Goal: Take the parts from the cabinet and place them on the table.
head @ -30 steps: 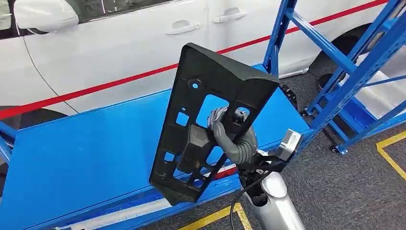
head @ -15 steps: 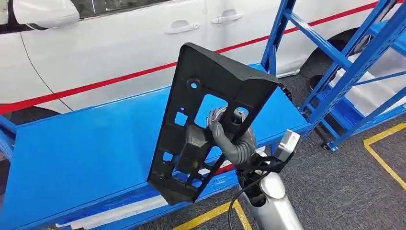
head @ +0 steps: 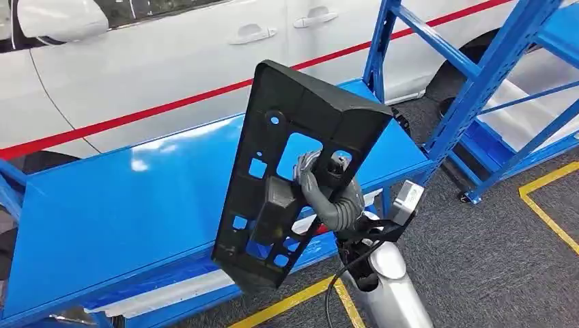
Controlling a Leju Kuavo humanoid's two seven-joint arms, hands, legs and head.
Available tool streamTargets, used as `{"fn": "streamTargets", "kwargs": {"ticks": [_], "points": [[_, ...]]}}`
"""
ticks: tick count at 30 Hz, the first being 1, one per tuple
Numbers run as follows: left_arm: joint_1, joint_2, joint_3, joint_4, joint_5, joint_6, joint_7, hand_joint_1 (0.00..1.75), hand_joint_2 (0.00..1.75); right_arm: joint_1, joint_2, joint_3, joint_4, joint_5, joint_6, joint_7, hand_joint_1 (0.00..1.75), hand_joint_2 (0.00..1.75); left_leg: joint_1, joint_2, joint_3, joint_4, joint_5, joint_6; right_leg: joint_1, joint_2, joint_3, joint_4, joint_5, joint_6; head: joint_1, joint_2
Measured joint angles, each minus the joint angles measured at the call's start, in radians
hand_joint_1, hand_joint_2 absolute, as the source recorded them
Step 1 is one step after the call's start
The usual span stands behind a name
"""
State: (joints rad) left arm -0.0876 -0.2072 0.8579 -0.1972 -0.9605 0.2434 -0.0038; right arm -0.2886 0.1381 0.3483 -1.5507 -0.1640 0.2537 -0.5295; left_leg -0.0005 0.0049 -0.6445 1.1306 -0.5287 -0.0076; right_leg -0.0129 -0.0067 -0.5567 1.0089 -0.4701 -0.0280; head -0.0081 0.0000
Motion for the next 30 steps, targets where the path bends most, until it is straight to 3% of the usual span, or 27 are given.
{"fn": "streamTargets", "kwargs": {"ticks": [1, 2, 3, 4, 5, 7, 8, 12, 13, 14, 15, 16, 18, 19, 20, 22, 23, 24, 26, 27, 28, 29, 30], "points": [[0.0, 0.002, 0.0, 0.0, 0.0, 0.0, -0.002, 0.0, 1.75, 0.002, 0.0, 0.0, 0.003, 0.0, 0.0, -0.002, 1.66, 1.75, 0.004, 0.0, -0.027, 0.084, -0.049, -0.005, 0.001, 0.0, -0.008, 0.001, 0.006, 0.0, 0.0, 0.0], [-0.003, 0.003, 0.0, 0.0, 0.0, -0.001, -0.001, 0.0, 1.75, 0.004, 0.0, 0.0, 0.007, 0.0, 0.0, -0.005, 1.66, 1.75, 0.006, 0.0, -0.047, 0.155, -0.08, -0.01, 0.001, -0.001, -0.018, 0.002, 0.012, 0.0, 0.0, 0.0], [-0.004, 0.003, 0.0, 0.0, 0.0, -0.001, 0.0, 0.0, 1.75, 0.005, 0.0, 0.0, 0.011, 0.0, 0.0, -0.006, 1.66, 1.75, 0.008, 0.001, -0.05, 0.187, -0.083, -0.014, 0.001, -0.001, -0.026, 0.004, 0.017, 0.001, 0.0, 0.0], [-0.004, 0.003, 0.0, 0.0, 0.0, 0.0, 0.001, 0.0, 1.75, 0.006, 0.0, 0.0, 0.015, 0.0, 0.003, -0.007, 1.66, 1.75, 0.011, 0.001, -0.033, 0.173, -0.067, -0.016, 0.0, 0.0, -0.034, 0.007, 0.021, 0.003, 0.0, 0.0], [-0.004, 0.005, 0.0, 0.0, 0.001, 0.001, 0.002, 0.0, 1.75, 0.006, 0.0, 0.0, 0.019, -0.002, 0.005, -0.006, 1.66, 1.75, 0.013, 0.001, 0.007, 0.118, -0.035, -0.017, 0.0, 0.001, -0.041, 0.012, 0.024, 0.005, 0.0, 0.0], [-0.001, 0.006, 0.0, 0.0, 0.004, 0.006, 0.004, 0.0, 1.75, 0.006, 0.0, 0.0, 0.023, -0.008, 0.013, -0.007, 1.66, 1.75, 0.016, 0.0, 0.117, -0.059, 0.03, -0.015, -0.001, 0.004, -0.052, 0.022, 0.027, 0.009, 0.0, 0.0], [0.0, 0.007, 0.0, 0.0, 0.006, 0.008, 0.004, 0.0, 1.75, 0.005, 0.001, 0.0, 0.026, -0.01, 0.016, -0.007, 1.66, 1.75, 0.015, -0.004, 0.145, -0.109, 0.007, -0.011, 0.001, 0.004, -0.058, 0.025, 0.03, 0.015, 0.0, 0.0], [0.003, 0.007, 0.0, 0.0, 0.008, 0.016, 0.005, 0.0, 1.75, 0.004, 0.006, -0.001, 0.039, -0.011, 0.03, -0.008, 1.66, 1.75, 0.004, -0.007, 0.13, -0.117, 0.029, 0.012, 0.001, 0.004, -0.064, 0.02, 0.054, 0.048, 0.001, 0.0], [0.003, 0.006, 0.001, 0.0, 0.008, 0.017, 0.007, 0.0, 1.75, 0.006, 0.006, -0.001, 0.039, -0.011, 0.032, -0.008, 1.66, 1.75, 0.016, -0.002, 0.127, -0.131, 0.042, 0.025, -0.001, 0.007, -0.069, 0.022, 0.05, 0.053, 0.002, 0.0], [0.001, 0.005, 0.001, 0.0, 0.008, 0.017, 0.007, 0.0, 1.75, 0.006, 0.006, -0.002, 0.041, -0.011, 0.033, -0.01, 1.66, 1.75, 0.012, 0.0, 0.123, -0.132, 0.05, 0.031, -0.002, 0.006, -0.078, 0.042, 0.02, 0.056, 0.002, 0.0], [0.0, 0.005, 0.001, 0.0, 0.008, 0.017, 0.007, 0.0, 1.75, 0.006, 0.006, -0.002, 0.042, -0.011, 0.033, -0.01, 1.66, 1.75, 0.012, 0.002, 0.113, -0.131, 0.057, 0.041, -0.002, 0.007, -0.099, 0.093, -0.03, 0.057, 0.004, 0.0], [0.001, 0.006, 0.001, 0.0, 0.008, 0.017, 0.008, 0.0, 1.75, 0.009, 0.006, -0.002, 0.045, -0.011, 0.034, -0.01, 1.66, 1.75, 0.009, 0.003, 0.102, -0.131, 0.064, 0.043, -0.003, 0.007, -0.13, 0.181, -0.089, 0.06, 0.004, 0.0], [0.003, 0.006, 0.001, 0.0, 0.008, 0.017, 0.008, 0.0, 1.75, 0.019, 0.006, -0.004, 0.047, -0.011, 0.034, -0.01, 1.66, 1.75, 0.006, 0.004, 0.084, -0.128, 0.076, 0.044, -0.003, 0.006, -0.167, 0.304, -0.142, 0.063, 0.004, 0.0], [0.003, 0.006, 0.001, 0.0, 0.008, 0.017, 0.008, 0.0, 1.75, 0.024, 0.006, -0.004, 0.048, -0.01, 0.034, -0.01, 1.66, 1.75, 0.004, 0.004, 0.073, -0.126, 0.082, 0.044, -0.003, 0.006, -0.162, 0.317, -0.129, 0.063, 0.003, 0.0], [0.002, 0.006, 0.001, 0.0, 0.007, 0.017, 0.008, 0.0, 1.75, 0.028, 0.006, -0.005, 0.048, -0.01, 0.034, -0.01, 1.66, 1.75, 0.004, 0.004, 0.064, -0.123, 0.086, 0.043, -0.003, 0.006, -0.137, 0.288, -0.101, 0.06, 0.004, 0.0], [0.001, 0.006, 0.001, 0.0, 0.005, 0.017, 0.008, 0.0, 1.75, 0.032, 0.006, -0.005, 0.046, -0.007, 0.038, -0.009, 1.66, 1.75, 0.002, 0.004, 0.052, -0.115, 0.091, 0.039, -0.001, 0.006, -0.027, 0.128, -0.033, 0.051, 0.003, 0.0], [0.001, 0.005, 0.001, 0.0, 0.003, 0.016, 0.008, 0.0, 1.75, 0.032, 0.006, -0.005, 0.044, -0.007, 0.039, -0.009, 1.66, 1.75, 0.002, 0.004, 0.049, -0.111, 0.093, 0.036, 0.001, 0.006, 0.025, 0.047, -0.032, 0.043, 0.003, 0.0], [0.0, 0.005, 0.001, 0.0, 0.0, 0.015, 0.008, 0.0, 1.75, 0.033, 0.008, -0.005, 0.042, -0.005, 0.04, -0.008, 1.66, 1.75, -0.003, 0.004, 0.043, -0.109, 0.097, 0.031, 0.009, 0.006, 0.045, 0.006, -0.046, 0.039, 0.003, 0.0], [0.0, 0.005, 0.001, 0.0, 0.0, 0.015, 0.008, 0.0, 1.75, 0.038, 0.008, -0.006, 0.037, -0.003, 0.04, -0.008, 1.66, 1.75, 0.0, 0.005, 0.042, -0.111, 0.108, 0.018, 0.012, 0.007, 0.038, 0.006, -0.039, 0.033, 0.003, 0.0], [0.0, 0.005, 0.001, 0.0, -0.001, 0.014, 0.008, 0.0, 1.75, 0.041, 0.008, -0.007, 0.036, -0.001, 0.041, -0.008, 1.66, 1.75, 0.001, 0.006, 0.041, -0.114, 0.113, 0.012, 0.013, 0.007, 0.034, 0.007, -0.035, 0.027, 0.002, 0.0], [0.001, 0.005, 0.001, 0.0, -0.001, 0.014, 0.008, 0.0, 1.75, 0.044, 0.009, -0.007, 0.035, 0.002, 0.04, -0.006, 1.66, 1.75, -0.005, 0.004, 0.04, -0.113, 0.116, 0.004, 0.003, 0.006, 0.029, -0.007, -0.023, 0.016, 0.003, 0.0], [0.001, 0.007, 0.001, 0.0, -0.002, 0.014, 0.008, 0.0, 1.75, 0.044, 0.01, -0.007, 0.035, 0.002, 0.041, -0.006, 1.66, 1.75, 0.0, 0.001, 0.029, -0.097, 0.089, 0.0, 0.002, 0.001, 0.028, -0.009, -0.014, 0.01, 0.003, 0.0], [0.001, 0.007, 0.001, 0.0, -0.002, 0.014, 0.008, 0.0, 1.75, 0.044, 0.015, -0.007, 0.035, 0.002, 0.041, -0.007, 1.66, 1.75, 0.001, 0.0, 0.012, -0.049, 0.039, -0.004, 0.001, 0.001, 0.018, -0.009, -0.007, 0.001, -0.002, 0.0]]}}
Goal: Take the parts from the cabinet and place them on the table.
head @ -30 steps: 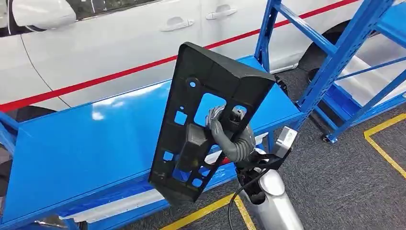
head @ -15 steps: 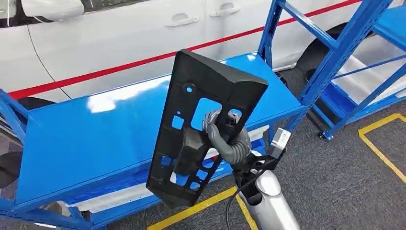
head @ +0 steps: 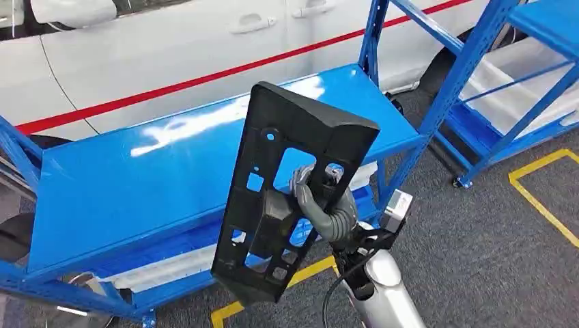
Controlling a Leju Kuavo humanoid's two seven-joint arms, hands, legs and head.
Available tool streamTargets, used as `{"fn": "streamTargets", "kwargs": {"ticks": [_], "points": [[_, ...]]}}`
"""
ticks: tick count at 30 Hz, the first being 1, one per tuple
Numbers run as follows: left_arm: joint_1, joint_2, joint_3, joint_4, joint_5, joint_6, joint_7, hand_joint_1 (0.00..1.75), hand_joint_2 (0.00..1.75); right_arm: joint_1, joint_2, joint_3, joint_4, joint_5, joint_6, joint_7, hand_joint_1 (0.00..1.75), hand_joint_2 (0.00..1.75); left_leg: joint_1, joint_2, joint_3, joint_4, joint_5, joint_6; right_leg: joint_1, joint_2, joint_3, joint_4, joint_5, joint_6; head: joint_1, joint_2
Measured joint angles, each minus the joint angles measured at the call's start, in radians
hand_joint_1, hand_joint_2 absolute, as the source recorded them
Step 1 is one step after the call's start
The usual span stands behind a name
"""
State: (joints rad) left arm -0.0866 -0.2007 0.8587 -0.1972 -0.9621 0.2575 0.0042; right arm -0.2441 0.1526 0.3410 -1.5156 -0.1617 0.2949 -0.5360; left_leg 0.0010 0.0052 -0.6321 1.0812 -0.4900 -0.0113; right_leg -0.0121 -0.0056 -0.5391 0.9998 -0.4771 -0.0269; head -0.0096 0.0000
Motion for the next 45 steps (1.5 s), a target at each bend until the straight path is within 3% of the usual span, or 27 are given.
{"fn": "streamTargets", "kwargs": {"ticks": [2, 4, 6, 8, 9, 12, 13, 15, 17, 18, 19, 20, 21, 23, 24, 28, 29, 31, 33, 35, 36, 38, 39, 40, 43, 44, 45], "points": [[-0.003, 0.0, 0.0, 0.0, 0.0, 0.0, -0.002, 0.0, 1.75, 0.003, 0.002, -0.001, 0.0, 0.005, 0.0, 0.002, 1.66, 1.75, 0.005, 0.0, -0.043, 0.144, -0.095, -0.008, 0.001, -0.001, -0.017, 0.001, 0.013, -0.004, 0.0, 0.0], [-0.005, 0.0, 0.0, 0.0, 0.0, 0.0, -0.003, 0.0, 1.75, 0.009, 0.002, -0.001, 0.0, 0.006, 0.001, 0.003, 1.66, 1.75, 0.006, 0.0, -0.059, 0.243, -0.126, -0.014, 0.002, -0.002, -0.036, 0.004, 0.025, -0.003, 0.0, 0.0], [-0.004, 0.001, 0.0, 0.0, -0.002, 0.0, -0.003, 0.0, 1.75, 0.013, 0.002, -0.003, 0.0, 0.006, 0.001, 0.003, 1.66, 1.75, 0.011, 0.001, 0.002, 0.17, -0.068, -0.016, 0.001, -0.001, -0.052, 0.009, 0.033, 0.001, 0.0, 0.0], [-0.002, 0.001, 0.0, 0.0, -0.003, 0.0, 0.0, 0.0, 1.75, 0.014, 0.002, -0.005, -0.003, 0.007, 0.001, 0.004, 1.66, 1.75, 0.012, 0.0, 0.104, 0.006, -0.008, -0.013, 0.0, 0.002, -0.062, 0.02, 0.037, 0.005, -0.001, 0.0], [0.001, 0.002, 0.0, 0.0, -0.008, 0.0, 0.001, 0.0, 1.75, 0.015, 0.004, -0.012, -0.012, 0.008, 0.001, 0.006, 1.66, 1.75, 0.01, -0.003, 0.145, -0.062, -0.027, -0.007, 0.003, 0.002, -0.071, 0.025, 0.04, 0.011, 0.0, 0.0], [0.004, 0.002, 0.0, 0.0, -0.008, 0.0, 0.002, 0.0, 1.75, 0.015, 0.008, -0.021, -0.02, 0.008, 0.002, 0.007, 1.66, 1.75, 0.004, -0.006, 0.135, -0.076, -0.023, -0.001, 0.003, 0.001, -0.082, 0.026, 0.058, 0.032, 0.0, 0.0], [0.006, 0.002, 0.0, 0.0, -0.008, 0.0, 0.002, 0.0, 1.75, 0.017, 0.008, -0.023, -0.02, 0.008, 0.002, 0.009, 1.66, 1.75, 0.005, -0.005, 0.13, -0.081, -0.015, 0.01, 0.005, 0.002, -0.083, 0.024, 0.065, 0.039, 0.0, 0.0], [0.005, 0.002, 0.0, 0.0, -0.008, 0.0, 0.002, 0.0, 1.75, 0.018, 0.008, -0.031, -0.025, 0.008, 0.002, 0.009, 1.66, 1.75, 0.013, 0.001, 0.119, -0.088, 0.003, 0.03, 0.001, 0.004, -0.103, 0.061, 0.013, 0.049, 0.002, 0.0], [0.004, 0.002, 0.0, 0.0, -0.009, 0.001, 0.002, 0.0, 1.75, 0.019, 0.008, -0.038, -0.027, 0.009, 0.002, 0.011, 1.66, 1.75, 0.009, 0.003, 0.102, -0.087, 0.015, 0.043, -0.002, 0.005, -0.152, 0.202, -0.09, 0.053, 0.004, 0.0], [0.004, 0.003, 0.0, 0.0, -0.009, 0.001, 0.002, 0.0, 1.75, 0.019, 0.008, -0.04, -0.027, 0.009, 0.002, 0.012, 1.66, 1.75, 0.008, 0.005, 0.095, -0.086, 0.02, 0.044, -0.002, 0.005, -0.174, 0.269, -0.122, 0.056, 0.003, 0.0], [0.003, 0.003, 0.0, 0.0, -0.009, 0.001, 0.002, 0.0, 1.75, 0.019, 0.008, -0.043, -0.027, 0.009, 0.002, 0.012, 1.66, 1.75, 0.007, 0.005, 0.085, -0.084, 0.027, 0.043, -0.002, 0.005, -0.189, 0.328, -0.135, 0.058, 0.004, 0.0], [0.002, 0.003, 0.0, 0.0, -0.009, 0.001, 0.002, 0.0, 1.75, 0.019, 0.008, -0.045, -0.027, 0.009, 0.002, 0.012, 1.66, 1.75, 0.007, 0.006, 0.077, -0.082, 0.031, 0.042, -0.003, 0.005, -0.179, 0.33, -0.119, 0.059, 0.004, 0.0], [0.001, 0.003, 0.0, 0.0, -0.009, 0.001, 0.002, 0.0, 1.75, 0.019, 0.008, -0.045, -0.027, 0.009, 0.002, 0.012, 1.66, 1.75, 0.007, 0.006, 0.069, -0.078, 0.035, 0.041, -0.004, 0.004, -0.144, 0.282, -0.083, 0.058, 0.003, 0.0], [0.0, 0.003, 0.0, 0.0, -0.01, 0.001, 0.002, 0.0, 1.75, 0.018, 0.008, -0.046, -0.027, 0.009, 0.002, 0.012, 1.66, 1.75, 0.008, 0.005, 0.062, -0.068, 0.037, 0.037, -0.005, 0.004, -0.03, 0.107, -0.016, 0.052, 0.004, 0.0], [-0.001, 0.003, 0.0, 0.0, -0.011, 0.001, 0.002, 0.0, 1.75, 0.016, 0.008, -0.046, -0.028, 0.01, 0.002, 0.013, 1.66, 1.75, 0.008, 0.005, 0.057, -0.064, 0.038, 0.034, -0.004, 0.004, 0.005, 0.036, -0.028, 0.046, 0.003, 0.0], [-0.002, 0.002, 0.0, 0.0, -0.011, 0.002, 0.005, 0.0, 1.75, 0.014, 0.008, -0.052, -0.032, 0.009, 0.002, 0.018, 1.66, 1.75, 0.004, 0.004, 0.045, -0.067, 0.059, 0.006, 0.007, 0.005, 0.0, 0.021, -0.017, 0.029, 0.003, 0.0], [-0.002, 0.003, 0.0, 0.0, -0.011, 0.002, 0.005, 0.0, 1.75, 0.014, 0.009, -0.052, -0.032, 0.009, 0.002, 0.018, 1.66, 1.75, 0.0, 0.002, 0.04, -0.064, 0.056, 0.001, -0.004, 0.003, -0.004, 0.009, -0.007, 0.017, 0.004, 0.0], [-0.002, 0.004, 0.0, 0.0, -0.014, 0.002, 0.004, 0.0, 1.75, 0.012, 0.013, -0.053, -0.032, 0.009, 0.002, 0.019, 1.66, 1.75, 0.005, 0.0, 0.009, 0.007, -0.022, -0.009, -0.003, 0.0, -0.018, 0.008, 0.008, 0.001, -0.002, 0.0], [-0.005, 0.004, 0.0, 0.0, -0.018, 0.001, 0.001, 0.0, 1.75, 0.013, 0.013, -0.054, -0.032, 0.009, 0.002, 0.019, 1.66, 1.75, 0.007, 0.0, -0.039, 0.158, -0.109, -0.016, 0.001, -0.002, -0.032, 0.01, 0.017, -0.003, -0.002, 0.0], [-0.007, 0.004, 0.0, 0.0, -0.02, 0.0, -0.003, 0.0, 1.75, 0.014, 0.013, -0.056, -0.03, 0.009, 0.002, 0.019, 1.66, 1.75, 0.008, 0.0, -0.053, 0.239, -0.131, -0.019, 0.003, -0.003, -0.047, 0.015, 0.025, -0.002, -0.002, 0.0], [-0.006, 0.004, 0.0, 0.0, -0.024, -0.002, -0.003, 0.0, 1.75, 0.016, 0.013, -0.061, -0.03, 0.009, 0.002, 0.019, 1.66, 1.75, 0.008, 0.0, -0.021, 0.206, -0.105, -0.018, 0.003, -0.003, -0.056, 0.02, 0.029, -0.002, -0.002, 0.0], [-0.005, 0.005, -0.001, 0.0, -0.029, -0.003, -0.003, 0.0, 1.75, 0.017, 0.013, -0.065, -0.031, 0.009, 0.002, 0.019, 1.66, 1.75, 0.008, 0.0, 0.078, 0.048, -0.033, -0.013, 0.003, 0.001, -0.065, 0.028, 0.031, 0.001, -0.002, 0.0], [-0.002, 0.006, -0.001, 0.0, -0.029, -0.005, -0.003, 0.0, 1.75, 0.017, 0.013, -0.066, -0.032, 0.009, 0.002, 0.018, 1.66, 1.75, 0.008, -0.001, 0.124, -0.037, -0.014, -0.006, 0.004, 0.002, -0.068, 0.032, 0.032, 0.003, -0.002, 0.0], [-0.001, 0.007, -0.001, 0.0, -0.029, -0.006, -0.003, 0.0, 1.75, 0.016, 0.013, -0.068, -0.033, 0.009, 0.002, 0.018, 1.66, 1.75, 0.0, -0.005, 0.143, -0.065, -0.029, 0.0, 0.007, 0.001, -0.076, 0.032, 0.037, 0.01, -0.001, 0.0], [0.0, 0.007, -0.001, 0.0, -0.03, -0.006, -0.002, 0.0, 1.75, 0.017, 0.013, -0.069, -0.035, 0.009, 0.002, 0.018, 1.66, 1.75, -0.004, -0.005, 0.132, -0.077, -0.019, 0.01, 0.004, 0.0, -0.085, 0.028, 0.059, 0.03, -0.002, 0.0], [0.001, 0.007, -0.001, 0.0, -0.03, -0.007, -0.001, 0.0, 1.75, 0.017, 0.013, -0.069, -0.038, 0.009, 0.002, 0.018, 1.66, 1.75, 0.002, -0.003, 0.129, -0.088, -0.008, 0.02, 0.008, 0.002, -0.086, 0.027, 0.063, 0.037, -0.002, 0.0], [0.0, 0.006, -0.001, 0.0, -0.03, -0.008, -0.001, 0.0, 1.75, 0.017, 0.013, -0.071, -0.04, 0.009, 0.002, 0.017, 1.66, 1.75, 0.009, 0.004, 0.128, -0.096, 0.003, 0.026, 0.007, 0.004, -0.096, 0.04, 0.041, 0.042, -0.001, 0.0]]}}
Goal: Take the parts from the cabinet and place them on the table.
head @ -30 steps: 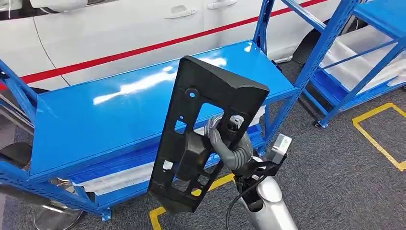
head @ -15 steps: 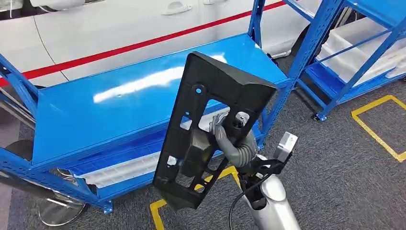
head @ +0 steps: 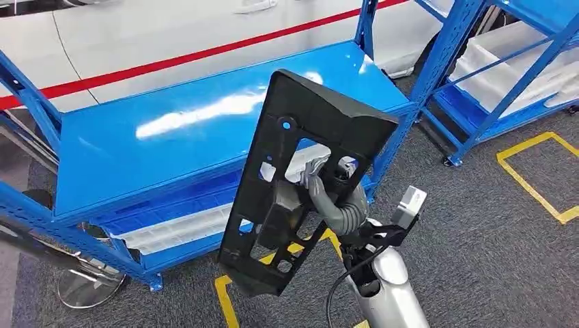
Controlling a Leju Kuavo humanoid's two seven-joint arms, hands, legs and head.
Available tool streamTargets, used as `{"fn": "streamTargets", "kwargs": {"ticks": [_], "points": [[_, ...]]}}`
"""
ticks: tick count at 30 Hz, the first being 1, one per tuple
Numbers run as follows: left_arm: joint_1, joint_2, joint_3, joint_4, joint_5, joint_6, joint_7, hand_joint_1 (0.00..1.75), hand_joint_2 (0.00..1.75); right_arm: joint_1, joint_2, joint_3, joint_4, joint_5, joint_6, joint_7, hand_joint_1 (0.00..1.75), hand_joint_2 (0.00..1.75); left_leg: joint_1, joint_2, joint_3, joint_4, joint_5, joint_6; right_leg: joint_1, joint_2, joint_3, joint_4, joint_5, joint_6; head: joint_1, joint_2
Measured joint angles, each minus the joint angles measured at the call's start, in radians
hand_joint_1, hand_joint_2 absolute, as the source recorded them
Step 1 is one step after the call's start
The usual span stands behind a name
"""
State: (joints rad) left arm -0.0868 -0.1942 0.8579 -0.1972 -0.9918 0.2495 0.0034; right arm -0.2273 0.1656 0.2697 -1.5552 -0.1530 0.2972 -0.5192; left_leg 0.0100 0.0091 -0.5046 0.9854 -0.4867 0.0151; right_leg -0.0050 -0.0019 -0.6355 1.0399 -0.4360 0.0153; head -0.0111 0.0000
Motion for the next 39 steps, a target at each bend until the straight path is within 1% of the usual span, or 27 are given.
{"fn": "streamTargets", "kwargs": {"ticks": [1, 3, 4, 5, 6, 7, 9, 10, 14, 15, 17, 19, 20, 21, 22, 24, 25, 26, 29, 30, 31, 32, 34, 35, 36, 37, 39], "points": [[-0.002, 0.0, 0.0, 0.0, 0.0, 0.0, 0.001, 0.0, 1.75, -0.003, 0.0, -0.001, 0.0, 0.0, 0.0, 0.0, 1.66, 1.75, 0.0, 0.0, -0.008, -0.002, 0.007, 0.008, 0.0, 0.0, -0.016, 0.036, -0.04, 0.004, 0.002, 0.0], [-0.003, 0.0, 0.0, 0.0, 0.0, 0.0, 0.002, 0.0, 1.75, -0.002, 0.0, -0.003, 0.0, 0.0, 0.002, 0.0, 1.66, 1.75, -0.002, 0.001, -0.027, 0.002, 0.016, 0.014, -0.003, 0.0, -0.071, 0.188, -0.134, 0.009, 0.005, 0.0], [-0.002, 0.0, 0.0, 0.0, 0.0, 0.0, 0.003, 0.0, 1.75, -0.002, -0.001, -0.005, 0.0, 0.0, 0.002, 0.0, 1.66, 1.75, -0.003, 0.002, -0.035, 0.005, 0.02, 0.014, -0.004, 0.0, -0.091, 0.25, -0.162, 0.012, 0.004, 0.0], [-0.002, 0.0, 0.0, 0.0, 0.0, 0.0, 0.003, 0.0, 1.75, -0.002, -0.001, -0.006, 0.001, 0.0, 0.002, 0.0, 1.66, 1.75, -0.003, 0.003, -0.042, 0.009, 0.023, 0.013, -0.006, 0.0, -0.098, 0.284, -0.168, 0.014, 0.005, 0.0], [-0.002, 0.0, 0.0, 0.0, 0.0, 0.0, 0.003, 0.0, 1.75, -0.002, -0.002, -0.008, 0.001, 0.0, 0.002, 0.0, 1.66, 1.75, -0.003, 0.003, -0.053, 0.014, 0.027, 0.012, -0.008, 0.0, -0.086, 0.288, -0.15, 0.016, 0.005, 0.0], [-0.003, 0.0, 0.0, 0.0, 0.001, 0.0, 0.003, 0.0, 1.75, -0.002, -0.002, -0.009, 0.001, 0.0, 0.003, 0.0, 1.66, 1.75, -0.003, 0.002, -0.061, 0.02, 0.029, 0.011, -0.01, 0.0, -0.051, 0.238, -0.113, 0.015, 0.004, 0.0], [-0.004, 0.0, 0.0, 0.0, 0.001, -0.001, 0.003, 0.0, 1.75, -0.004, -0.002, -0.01, 0.001, 0.0, 0.003, 0.0, 1.66, 1.75, -0.002, 0.001, -0.071, 0.031, 0.03, 0.008, -0.012, 0.0, 0.055, 0.076, -0.051, 0.012, 0.005, 0.0], [-0.006, 0.0, 0.0, 0.0, 0.0, -0.001, 0.003, 0.0, 1.75, -0.008, -0.002, -0.01, 0.001, 0.0, 0.004, 0.0, 1.66, 1.75, -0.005, 0.001, -0.081, 0.036, 0.031, 0.003, -0.009, 0.001, 0.094, 0.011, -0.074, 0.006, 0.004, 0.0], [-0.004, 0.0, 0.0, 0.0, -0.002, -0.001, 0.003, 0.0, 1.75, -0.006, -0.003, -0.014, -0.001, -0.001, 0.005, -0.001, 1.66, 1.75, -0.007, 0.001, -0.091, 0.036, 0.052, -0.022, 0.0, 0.002, 0.082, -0.009, -0.058, -0.019, 0.003, 0.0], [-0.005, 0.0, 0.0, 0.0, -0.002, 0.0, 0.003, 0.0, 1.75, -0.006, -0.003, -0.014, -0.001, -0.001, 0.005, -0.001, 1.66, 1.75, -0.006, -0.001, -0.098, 0.041, 0.045, -0.025, -0.01, -0.001, 0.08, -0.022, -0.049, -0.03, 0.003, 0.0], [-0.005, 0.0, 0.0, 0.0, -0.002, 0.0, 0.003, 0.0, 1.75, -0.007, -0.002, -0.014, -0.002, -0.002, 0.006, -0.002, 1.66, 1.75, -0.004, -0.003, -0.124, 0.111, -0.029, -0.032, -0.008, -0.003, 0.07, -0.021, -0.038, -0.045, 0.002, 0.0], [-0.008, 0.0, 0.0, 0.0, -0.002, 0.0, 0.001, 0.0, 1.75, -0.005, -0.002, -0.014, -0.002, -0.002, 0.006, -0.001, 1.66, 1.75, -0.001, -0.003, -0.175, 0.275, -0.124, -0.039, -0.003, -0.005, 0.054, -0.018, -0.028, -0.051, 0.002, 0.0], [-0.01, 0.0, 0.0, 0.0, -0.002, 0.001, 0.001, 0.0, 1.75, -0.005, -0.002, -0.014, -0.002, -0.002, 0.006, -0.002, 1.66, 1.75, -0.001, -0.003, -0.188, 0.325, -0.143, -0.041, -0.002, -0.006, 0.047, -0.017, -0.024, -0.052, 0.002, 0.0], [-0.01, 0.0, 0.0, 0.0, -0.002, 0.001, 0.0, 0.0, 1.75, -0.003, -0.002, -0.014, -0.002, -0.002, 0.006, -0.002, 1.66, 1.75, -0.001, -0.003, -0.183, 0.352, -0.139, -0.042, 0.0, -0.006, 0.038, -0.014, -0.018, -0.052, 0.002, 0.0], [-0.009, 0.0, 0.0, 0.0, -0.003, 0.002, 0.0, 0.0, 1.75, -0.002, -0.002, -0.015, -0.002, -0.002, 0.006, -0.001, 1.66, 1.75, -0.001, -0.003, -0.157, 0.323, -0.115, -0.041, 0.001, -0.006, 0.032, -0.013, -0.015, -0.052, 0.002, 0.0], [-0.007, 0.0, 0.0, 0.0, -0.007, 0.005, 0.001, 0.0, 1.75, -0.001, -0.002, -0.017, -0.002, -0.002, 0.008, -0.002, 1.66, 1.75, -0.002, -0.004, -0.049, 0.152, -0.035, -0.03, 0.003, -0.001, 0.025, -0.009, -0.008, -0.048, 0.002, 0.0], [-0.005, 0.002, 0.0, 0.0, -0.008, 0.006, 0.001, 0.0, 1.75, -0.001, -0.002, -0.018, -0.003, -0.003, 0.009, -0.003, 1.66, 1.75, -0.004, -0.005, 0.001, 0.064, -0.018, -0.02, 0.002, 0.0, 0.023, -0.009, -0.005, -0.046, 0.002, 0.0], [-0.004, 0.004, 0.0, 0.0, -0.01, 0.008, 0.001, 0.0, 1.75, 0.0, -0.002, -0.021, -0.005, -0.003, 0.011, -0.005, 1.66, 1.75, -0.011, -0.007, 0.028, 0.022, -0.035, -0.015, 0.006, -0.001, 0.017, -0.008, 0.001, -0.039, 0.003, 0.0], [-0.003, 0.005, 0.0, 0.0, -0.011, 0.008, 0.001, 0.0, 1.75, 0.002, -0.001, -0.023, -0.011, -0.003, 0.015, -0.005, 1.66, 1.75, -0.018, -0.007, 0.018, 0.009, -0.026, -0.009, -0.002, -0.004, 0.009, -0.013, 0.022, -0.02, 0.003, 0.0], [-0.002, 0.006, 0.0, 0.0, -0.013, 0.008, 0.001, 0.0, 1.75, 0.006, -0.001, -0.025, -0.015, -0.003, 0.016, -0.006, 1.66, 1.75, -0.012, -0.005, 0.012, -0.006, -0.012, -0.002, 0.004, -0.002, 0.006, -0.015, 0.028, -0.013, 0.003, 0.0], [-0.002, 0.006, 0.0, 0.0, -0.014, 0.008, 0.001, 0.0, 1.75, 0.009, -0.001, -0.028, -0.016, -0.003, 0.016, -0.007, 1.66, 1.75, -0.004, 0.002, 0.015, -0.012, -0.002, 0.0, 0.0, 0.0, 0.002, -0.004, 0.008, -0.009, 0.003, 0.0], [-0.004, 0.008, 0.0, 0.0, -0.014, 0.009, 0.001, 0.0, 1.75, 0.01, -0.001, -0.031, -0.02, -0.003, 0.017, -0.008, 1.66, 1.75, -0.005, 0.001, 0.006, -0.013, 0.006, 0.009, 0.0, 0.001, -0.011, 0.032, -0.039, -0.001, 0.005, 0.0], [-0.005, 0.01, 0.0, 0.0, -0.02, 0.009, 0.001, 0.0, 1.75, 0.015, -0.001, -0.034, -0.024, -0.003, 0.018, -0.01, 1.66, 1.75, -0.007, 0.002, -0.014, -0.008, 0.016, 0.013, -0.006, 0.001, -0.057, 0.175, -0.141, 0.007, 0.005, 0.0], [-0.005, 0.01, 0.0, 0.0, -0.021, 0.008, 0.001, 0.0, 1.75, 0.02, -0.001, -0.035, -0.025, -0.002, 0.018, -0.01, 1.66, 1.75, -0.007, 0.003, -0.026, -0.004, 0.022, 0.012, -0.008, 0.001, -0.079, 0.248, -0.171, 0.011, 0.005, 0.0], [-0.004, 0.011, 0.0, 0.0, -0.024, 0.006, 0.001, 0.0, 1.75, 0.025, -0.001, -0.039, -0.026, 0.0, 0.017, -0.011, 1.66, 1.75, -0.007, 0.003, -0.039, 0.003, 0.027, 0.012, -0.01, 0.001, -0.085, 0.288, -0.169, 0.013, 0.005, 0.0], [-0.004, 0.011, 0.0, 0.0, -0.025, 0.005, 0.001, 0.0, 1.75, 0.028, -0.001, -0.04, -0.027, 0.0, 0.017, -0.011, 1.66, 1.75, -0.006, 0.003, -0.051, 0.009, 0.03, 0.01, -0.013, 0.001, -0.07, 0.282, -0.142, 0.015, 0.005, 0.0], [-0.004, 0.011, 0.0, 0.0, -0.025, 0.005, 0.001, 0.0, 1.75, 0.028, -0.001, -0.04, -0.027, 0.0, 0.017, -0.011, 1.66, 1.75, -0.006, 0.003, -0.051, 0.01, 0.03, 0.01, -0.013, 0.001, -0.069, 0.281, -0.14, 0.015, 0.005, 0.0]]}}
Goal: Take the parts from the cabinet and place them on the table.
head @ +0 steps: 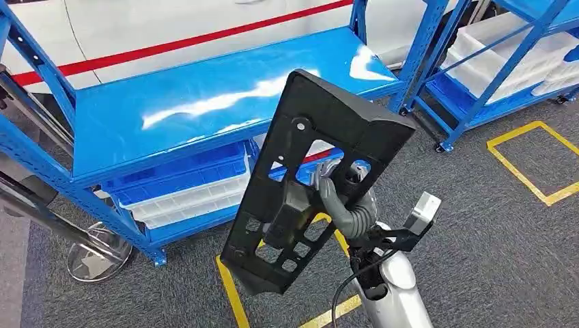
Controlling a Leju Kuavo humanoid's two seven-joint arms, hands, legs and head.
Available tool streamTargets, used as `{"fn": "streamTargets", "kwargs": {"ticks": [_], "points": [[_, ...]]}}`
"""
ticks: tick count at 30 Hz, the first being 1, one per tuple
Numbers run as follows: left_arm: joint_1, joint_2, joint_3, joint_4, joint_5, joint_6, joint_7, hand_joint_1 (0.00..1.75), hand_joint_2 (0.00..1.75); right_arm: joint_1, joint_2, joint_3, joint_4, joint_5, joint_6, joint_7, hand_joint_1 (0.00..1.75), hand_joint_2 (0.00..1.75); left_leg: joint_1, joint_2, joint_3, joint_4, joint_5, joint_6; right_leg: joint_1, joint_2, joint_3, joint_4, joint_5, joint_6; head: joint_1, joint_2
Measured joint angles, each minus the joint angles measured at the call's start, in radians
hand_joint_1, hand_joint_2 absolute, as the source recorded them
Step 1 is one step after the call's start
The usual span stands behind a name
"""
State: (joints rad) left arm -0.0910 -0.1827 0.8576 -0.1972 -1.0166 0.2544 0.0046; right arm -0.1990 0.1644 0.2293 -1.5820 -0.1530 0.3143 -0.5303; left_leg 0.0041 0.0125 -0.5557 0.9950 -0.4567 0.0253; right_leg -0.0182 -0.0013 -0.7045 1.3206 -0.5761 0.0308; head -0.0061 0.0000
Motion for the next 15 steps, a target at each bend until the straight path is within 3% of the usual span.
{"fn": "streamTargets", "kwargs": {"ticks": [2, 3, 4, 5, 7, 8, 10, 12, 13, 14, 15], "points": [[0.0, 0.0, 0.0, 0.0, 0.0, 0.0, 0.0, 0.0, 1.75, 0.0, 0.0, 0.0, 0.0, 0.0, 0.0, 0.0, 1.66, 1.75, 0.0, 0.0, -0.002, 0.001, 0.001, 0.0, -0.001, 0.0, 0.005, -0.005, 0.006, 0.0, 0.0, 0.0], [0.0, 0.0, 0.0, 0.0, 0.0, -0.002, 0.0, 0.0, 1.75, 0.001, 0.0, 0.0, 0.0, 0.0, 0.0, 0.0, 1.66, 1.75, 0.0, 0.0, -0.007, 0.005, 0.002, -0.002, -0.002, 0.0, 0.02, -0.026, 0.025, 0.001, 0.0, 0.0], [-0.002, 0.001, -0.002, 0.0, -0.006, -0.003, 0.0, 0.0, 1.75, 0.0, 0.0, -0.001, -0.01, 0.007, -0.004, -0.002, 1.66, 1.75, 0.003, -0.001, -0.03, 0.028, 0.005, -0.007, -0.01, -0.001, 0.145, -0.216, 0.083, 0.005, 0.0, 0.0], [-0.003, 0.004, -0.003, 0.0, -0.006, -0.006, -0.001, 0.0, 1.75, 0.004, 0.002, -0.003, -0.017, 0.025, -0.018, -0.006, 1.66, 1.75, -0.003, -0.002, -0.047, 0.037, 0.019, -0.027, 0.001, 0.003, 0.167, -0.278, 0.053, -0.01, -0.002, 0.0], [-0.001, 0.005, -0.003, 0.0, -0.006, -0.005, -0.001, 0.0, 1.75, 0.01, 0.002, -0.008, -0.017, 0.037, -0.024, -0.008, 1.66, 1.75, -0.002, -0.003, -0.055, 0.036, 0.031, -0.04, 0.003, 0.003, 0.155, -0.279, 0.066, -0.029, -0.002, 0.0], [-0.002, 0.006, -0.003, 0.0, -0.006, -0.005, -0.001, 0.0, 1.75, 0.011, 0.002, -0.008, -0.017, 0.04, -0.029, -0.008, 1.66, 1.75, 0.003, -0.003, -0.064, 0.043, 0.019, -0.044, -0.004, 0.0, 0.15, -0.285, 0.075, -0.043, -0.001, 0.0], [-0.003, 0.007, -0.003, 0.0, -0.003, -0.004, -0.002, 0.0, 1.75, 0.013, 0.002, -0.012, -0.016, 0.058, -0.044, -0.008, 1.66, 1.75, 0.004, -0.005, -0.096, 0.134, -0.073, -0.05, 0.001, -0.001, 0.13, -0.284, 0.09, -0.06, -0.005, 0.0], [-0.008, 0.007, -0.003, 0.0, -0.002, -0.003, -0.002, 0.0, 1.75, 0.021, 0.002, -0.025, -0.014, 0.075, -0.061, -0.008, 1.66, 1.75, 0.004, -0.005, -0.134, 0.285, -0.159, -0.054, 0.007, -0.004, 0.111, -0.283, 0.104, -0.064, -0.004, 0.0], [-0.009, 0.007, -0.003, 0.0, -0.002, -0.003, -0.002, 0.0, 1.75, 0.027, 0.002, -0.034, -0.01, 0.084, -0.073, -0.008, 1.66, 1.75, 0.004, -0.005, -0.139, 0.333, -0.171, -0.053, 0.011, -0.005, 0.101, -0.282, 0.112, -0.065, -0.005, 0.0], [-0.009, 0.007, -0.003, 0.0, -0.003, -0.003, -0.002, 0.0, 1.75, 0.031, 0.002, -0.04, -0.007, 0.089, -0.08, -0.008, 1.66, 1.75, 0.004, -0.005, -0.133, 0.34, -0.164, -0.051, 0.013, -0.005, 0.095, -0.281, 0.116, -0.066, -0.004, 0.0], [-0.008, 0.007, -0.003, 0.0, -0.006, -0.002, 0.002, 0.0, 1.75, 0.04, 0.002, -0.056, 0.0, 0.101, -0.102, -0.006, 1.66, 1.75, 0.003, -0.005, -0.09, 0.297, -0.122, -0.044, 0.016, -0.005, 0.083, -0.28, 0.126, -0.067, -0.004, 0.0]]}}
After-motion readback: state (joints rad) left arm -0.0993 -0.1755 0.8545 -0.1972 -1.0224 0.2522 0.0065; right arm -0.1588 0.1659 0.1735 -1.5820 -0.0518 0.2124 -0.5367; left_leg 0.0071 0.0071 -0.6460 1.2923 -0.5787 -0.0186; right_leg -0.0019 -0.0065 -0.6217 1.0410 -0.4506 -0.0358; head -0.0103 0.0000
